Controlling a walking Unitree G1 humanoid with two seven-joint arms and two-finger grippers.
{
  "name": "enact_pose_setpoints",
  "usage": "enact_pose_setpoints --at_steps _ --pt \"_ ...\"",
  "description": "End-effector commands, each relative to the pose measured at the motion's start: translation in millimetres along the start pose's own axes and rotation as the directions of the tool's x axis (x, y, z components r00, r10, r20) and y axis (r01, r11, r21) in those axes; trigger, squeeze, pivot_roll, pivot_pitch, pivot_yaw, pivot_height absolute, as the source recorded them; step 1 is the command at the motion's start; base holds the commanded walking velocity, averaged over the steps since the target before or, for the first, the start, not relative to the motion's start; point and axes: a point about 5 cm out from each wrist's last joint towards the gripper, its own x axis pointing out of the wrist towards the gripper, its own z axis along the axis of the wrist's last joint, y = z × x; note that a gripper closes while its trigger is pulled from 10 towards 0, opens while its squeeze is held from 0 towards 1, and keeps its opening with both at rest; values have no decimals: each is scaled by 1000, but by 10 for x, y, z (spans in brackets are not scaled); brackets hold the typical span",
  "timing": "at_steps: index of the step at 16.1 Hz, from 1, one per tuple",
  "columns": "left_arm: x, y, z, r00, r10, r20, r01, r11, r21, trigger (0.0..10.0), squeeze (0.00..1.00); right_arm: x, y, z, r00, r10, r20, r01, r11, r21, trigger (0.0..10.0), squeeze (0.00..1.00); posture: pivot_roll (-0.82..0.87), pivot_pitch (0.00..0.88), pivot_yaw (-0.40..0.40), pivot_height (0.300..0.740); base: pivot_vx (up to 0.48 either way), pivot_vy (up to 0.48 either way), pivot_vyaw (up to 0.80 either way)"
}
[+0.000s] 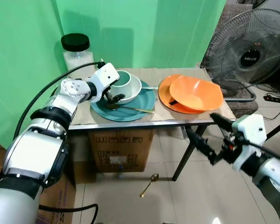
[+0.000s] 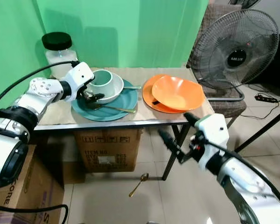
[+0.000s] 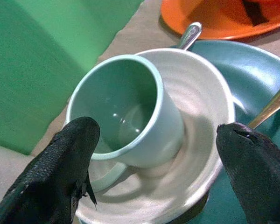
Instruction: Setting the table
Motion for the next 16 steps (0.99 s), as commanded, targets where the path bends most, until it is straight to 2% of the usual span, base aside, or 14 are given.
enact_pose_setpoints --at_steps 1,3,8,9,10,11,12,14,16 --pt "22 5 63 1000 6 4 -6 999 31 4784 0 -19 33 27 999 33 -8 -33 999 -7 10000 0 -288 0 -22 740 0 0 0" --pt "48 -26 70 1000 -1 1 1 999 38 3529 0 -55 95 22 995 99 -35 -99 995 3 10000 0 -298 0 -14 740 0 0 0" --pt "104 -74 105 1000 -3 -31 5 996 91 3137 0 -115 125 53 988 138 -65 -139 990 -12 10000 0 -336 3 4 740 0 0 0" --pt "100 -69 68 998 14 -62 -7 994 108 2510 0 -136 134 60 988 137 -70 -138 990 -14 10000 0 -347 7 11 740 0 0 0" --pt "96 -66 37 996 25 -87 -14 992 122 2471 0 -159 142 61 988 135 -75 -137 990 -14 10000 0 -353 9 13 740 0 0 0" --pt "91 -62 9 994 36 -104 -23 991 129 1490 0 -181 153 58 987 136 -80 -137 990 -13 10000 0 -356 9 13 740 0 0 0" --pt "91 -65 1 993 35 -112 -20 991 132 1373 0 -192 161 56 987 137 -85 -138 990 -11 10000 0 -358 9 11 740 0 0 0" --pt "93 -84 -30 991 25 -129 -8 991 131 0 0 -198 182 55 984 151 -93 -152 988 -5 10000 0 -359 4 3 740 0 0 0" --pt "90 -94 -51 990 16 -137 2 991 131 0 0 -196 191 53 980 172 -102 -174 985 -4 10000 0 -353 0 -2 740 0 0 0"
